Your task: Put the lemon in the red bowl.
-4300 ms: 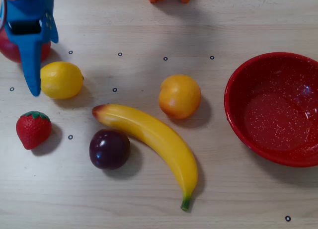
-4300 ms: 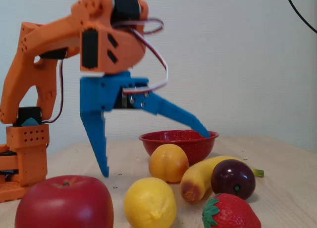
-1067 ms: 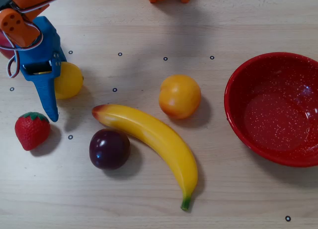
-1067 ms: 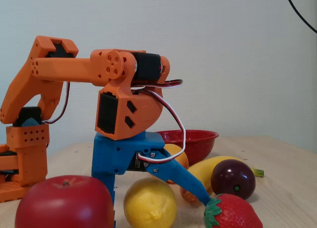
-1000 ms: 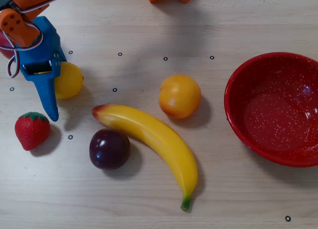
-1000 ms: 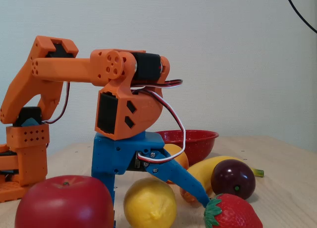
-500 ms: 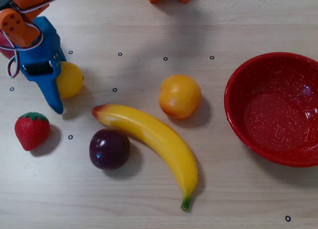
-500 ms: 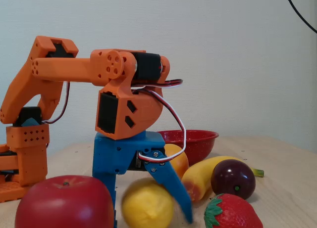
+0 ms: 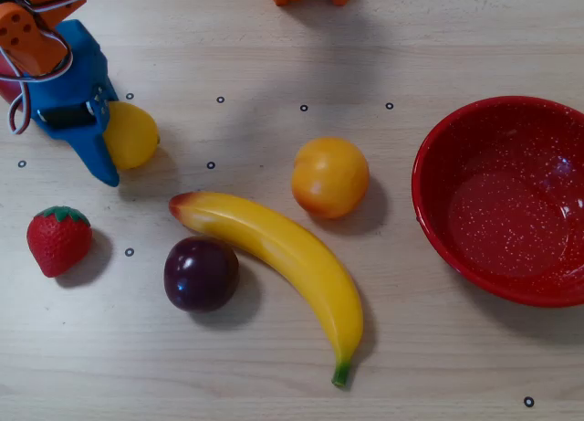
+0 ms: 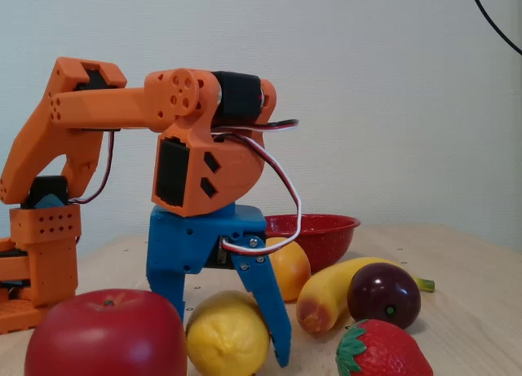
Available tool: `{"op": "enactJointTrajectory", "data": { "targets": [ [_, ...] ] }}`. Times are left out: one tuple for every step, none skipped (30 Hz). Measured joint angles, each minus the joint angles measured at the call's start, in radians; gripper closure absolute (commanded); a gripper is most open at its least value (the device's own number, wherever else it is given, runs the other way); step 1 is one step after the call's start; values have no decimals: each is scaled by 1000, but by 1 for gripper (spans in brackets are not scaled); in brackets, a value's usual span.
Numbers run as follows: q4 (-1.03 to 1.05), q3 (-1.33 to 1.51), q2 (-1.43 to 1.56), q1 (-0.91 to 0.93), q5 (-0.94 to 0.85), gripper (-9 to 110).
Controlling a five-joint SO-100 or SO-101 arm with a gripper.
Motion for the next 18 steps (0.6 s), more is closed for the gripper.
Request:
{"op": "enactJointTrajectory", "data": {
  "targets": [
    [17, 0, 0, 2, 0, 101],
    [21, 0, 0, 2, 0, 101],
    [23, 0, 0, 2, 0, 101],
    [28, 0, 0, 0, -5, 101],
    [28, 0, 2, 0, -18, 101],
    [28, 0, 2, 2, -37, 101],
    [28, 3, 20, 3, -51, 101],
    [28, 3, 34, 5, -64, 101],
    [28, 3, 60, 3, -64, 101],
    [28, 5, 97, 2, -72, 101],
    [28, 6, 143, 2, -74, 101],
    [28, 6, 186, 3, -74, 101],
    [28, 12, 233, 8, -78, 101],
    [28, 37, 281, 14, -81, 101],
    [28, 58, 321, 23, -87, 101],
    [28, 80, 353, 34, -95, 101],
    [28, 98, 376, 52, -109, 101],
    [28, 118, 396, 66, -135, 101]
  ]
}}
